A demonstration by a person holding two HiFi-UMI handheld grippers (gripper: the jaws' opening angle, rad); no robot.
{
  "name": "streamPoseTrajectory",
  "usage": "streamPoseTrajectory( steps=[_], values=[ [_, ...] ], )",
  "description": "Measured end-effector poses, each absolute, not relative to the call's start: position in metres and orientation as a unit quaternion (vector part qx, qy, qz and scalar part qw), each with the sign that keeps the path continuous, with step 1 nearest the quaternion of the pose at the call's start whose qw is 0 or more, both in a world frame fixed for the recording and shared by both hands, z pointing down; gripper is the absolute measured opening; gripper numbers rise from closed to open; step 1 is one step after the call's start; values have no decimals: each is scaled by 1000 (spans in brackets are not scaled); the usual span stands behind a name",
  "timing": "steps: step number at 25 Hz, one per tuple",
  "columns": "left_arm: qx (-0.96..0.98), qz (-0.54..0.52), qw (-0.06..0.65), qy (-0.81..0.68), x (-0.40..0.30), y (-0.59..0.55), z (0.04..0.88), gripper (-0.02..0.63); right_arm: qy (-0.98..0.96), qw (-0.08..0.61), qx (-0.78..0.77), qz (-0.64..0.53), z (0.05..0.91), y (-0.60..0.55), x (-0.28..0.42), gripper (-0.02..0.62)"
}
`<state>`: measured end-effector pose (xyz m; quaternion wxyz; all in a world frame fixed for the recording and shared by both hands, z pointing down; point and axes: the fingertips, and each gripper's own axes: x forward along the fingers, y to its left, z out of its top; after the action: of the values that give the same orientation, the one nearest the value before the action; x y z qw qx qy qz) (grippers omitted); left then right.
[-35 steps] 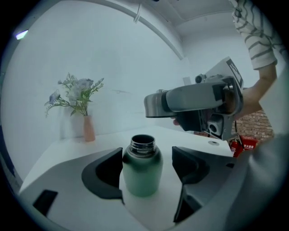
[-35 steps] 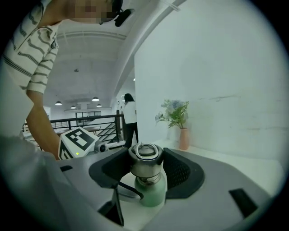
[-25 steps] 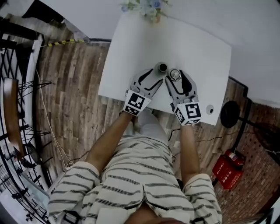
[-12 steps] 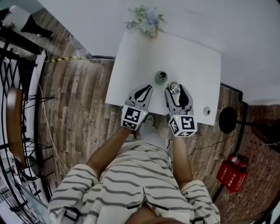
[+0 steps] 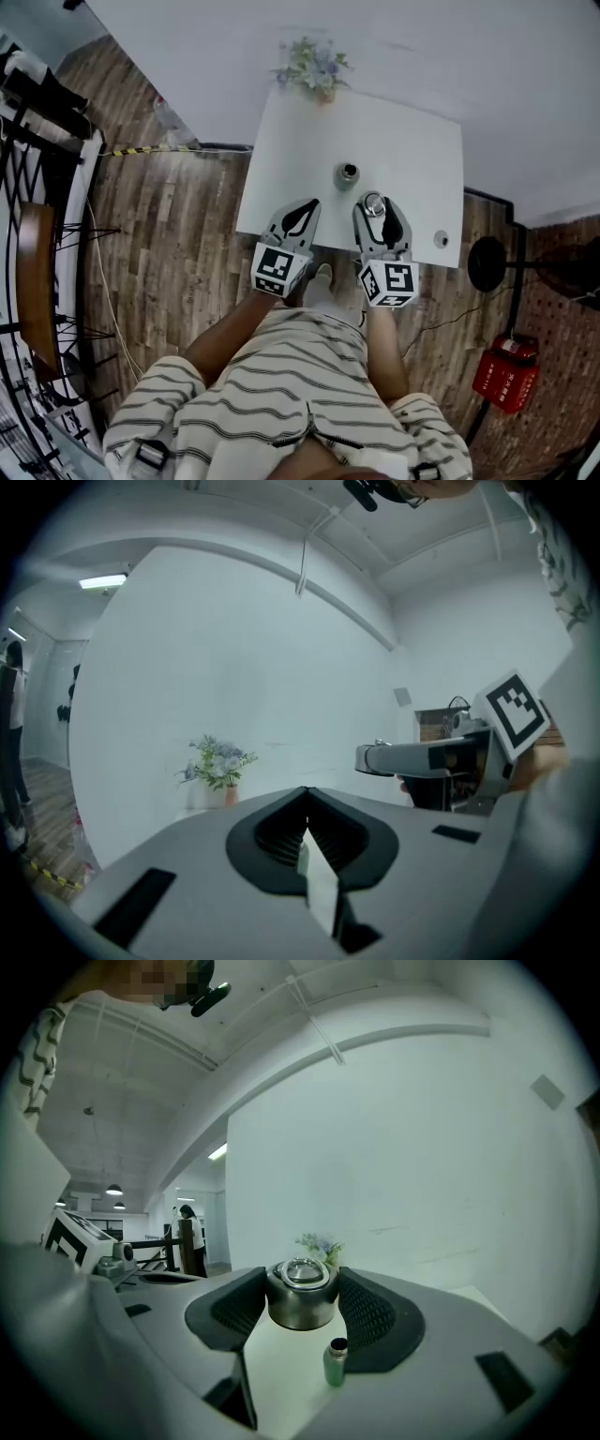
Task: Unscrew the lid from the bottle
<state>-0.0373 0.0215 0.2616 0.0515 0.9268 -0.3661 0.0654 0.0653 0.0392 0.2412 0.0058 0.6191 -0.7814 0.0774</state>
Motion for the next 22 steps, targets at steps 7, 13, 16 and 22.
streamPoseTrajectory(
  steps=[7, 13, 16, 22],
  values=[
    [929, 53, 41, -364, -53, 39, 241, -2, -771, 0, 633, 70, 224, 59, 57, 253],
    [929, 40, 43, -366, -64, 52, 232, -2, -768, -2, 638, 60, 216, 78, 47, 253],
    [930, 37, 38, -364, -69, 60, 228, -2, -764, -2, 643, 54, 211, 86, 45, 253],
    [933, 35, 27, -358, -71, 67, 225, -2, -757, 2, 651, 50, 210, 90, 44, 253]
  ],
)
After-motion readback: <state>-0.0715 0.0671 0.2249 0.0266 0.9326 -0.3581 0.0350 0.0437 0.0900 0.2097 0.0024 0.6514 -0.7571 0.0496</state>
